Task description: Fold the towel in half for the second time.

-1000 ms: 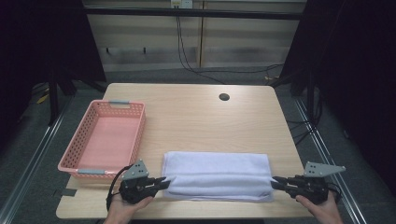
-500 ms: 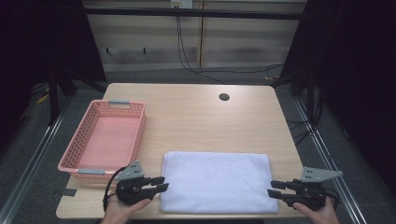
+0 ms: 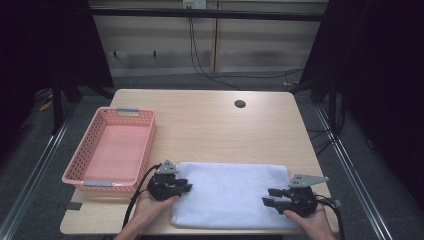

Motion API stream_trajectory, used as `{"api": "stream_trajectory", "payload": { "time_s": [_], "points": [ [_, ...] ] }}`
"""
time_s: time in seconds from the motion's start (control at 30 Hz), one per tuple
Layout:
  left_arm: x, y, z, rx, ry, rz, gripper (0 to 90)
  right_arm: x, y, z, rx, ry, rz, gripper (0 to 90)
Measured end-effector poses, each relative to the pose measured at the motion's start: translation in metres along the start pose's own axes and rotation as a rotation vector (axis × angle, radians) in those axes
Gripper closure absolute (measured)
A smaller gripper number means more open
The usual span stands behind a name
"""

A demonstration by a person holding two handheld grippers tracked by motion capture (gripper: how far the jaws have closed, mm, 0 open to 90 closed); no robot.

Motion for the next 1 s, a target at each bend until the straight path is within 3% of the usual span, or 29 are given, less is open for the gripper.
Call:
{"api": "stream_trajectory", "payload": {
  "time_s": [0.03,0.07,0.1,0.17,0.27,0.33,0.4,0.43,0.5,0.67,0.7,0.77,0.83,0.93,1.0],
  "points": [
    [0.000,-0.003,0.000,0.035,0.002,-0.027,71.3,-0.008,-0.005,0.002,0.014,-0.022,0.014,51.5],
    [0.000,-0.003,0.000,0.035,0.002,-0.027,72.1,-0.011,-0.007,0.004,0.016,-0.031,0.012,50.9],
    [0.000,-0.003,0.000,0.031,0.004,-0.023,72.1,-0.011,-0.007,0.004,0.016,-0.031,0.012,50.9],
    [-0.001,0.000,-0.001,-0.021,0.006,0.011,73.8,-0.027,-0.015,0.010,0.049,-0.065,0.022,48.7],
    [-0.001,0.000,0.000,-0.014,0.007,0.011,73.7,-0.041,-0.019,0.012,0.080,-0.118,0.019,47.7],
    [-0.002,-0.001,0.000,-0.014,0.009,0.006,73.9,-0.043,-0.018,0.012,0.100,-0.120,0.021,49.5],
    [-0.003,-0.001,0.001,-0.009,0.014,0.006,73.9,-0.042,-0.012,0.012,0.081,-0.125,0.021,56.6],
    [-0.006,-0.001,0.003,0.000,0.023,-0.003,74.0,-0.040,-0.003,0.009,0.067,-0.110,0.043,62.0],
    [-0.011,0.000,0.007,0.001,0.029,0.002,74.0,-0.037,0.005,0.007,0.054,-0.111,0.042,63.8],
    [-0.019,0.004,0.013,0.010,0.022,0.007,73.8,-0.035,0.020,0.006,0.046,-0.105,0.021,64.1],
    [-0.023,0.007,0.016,0.021,0.027,0.002,73.8,-0.033,0.028,0.006,0.066,-0.112,-0.007,63.4],
    [-0.027,0.011,0.017,0.021,0.026,0.000,73.7,-0.031,0.035,0.004,0.052,-0.111,-0.033,63.1],
    [-0.030,0.016,0.017,-0.002,0.023,0.004,73.2,-0.028,0.041,0.002,0.042,-0.110,-0.044,62.3],
    [-0.030,0.020,0.016,-0.009,0.017,0.013,72.8,-0.024,0.043,0.000,0.030,-0.109,-0.059,60.8],
    [-0.028,0.023,0.014,-0.002,-0.001,-0.007,71.7,-0.020,0.039,-0.002,0.033,-0.123,-0.066,54.0]
  ]
}}
Point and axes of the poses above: each handheld gripper's, and its own axes: x roughly backward along the jaws, z roughly out of its top, y roughly to its right, the point moved 5 cm from there along -x, roughly forward along the jaws, and after that the axes turned 13 degrees about x, right-handed, at the moved point
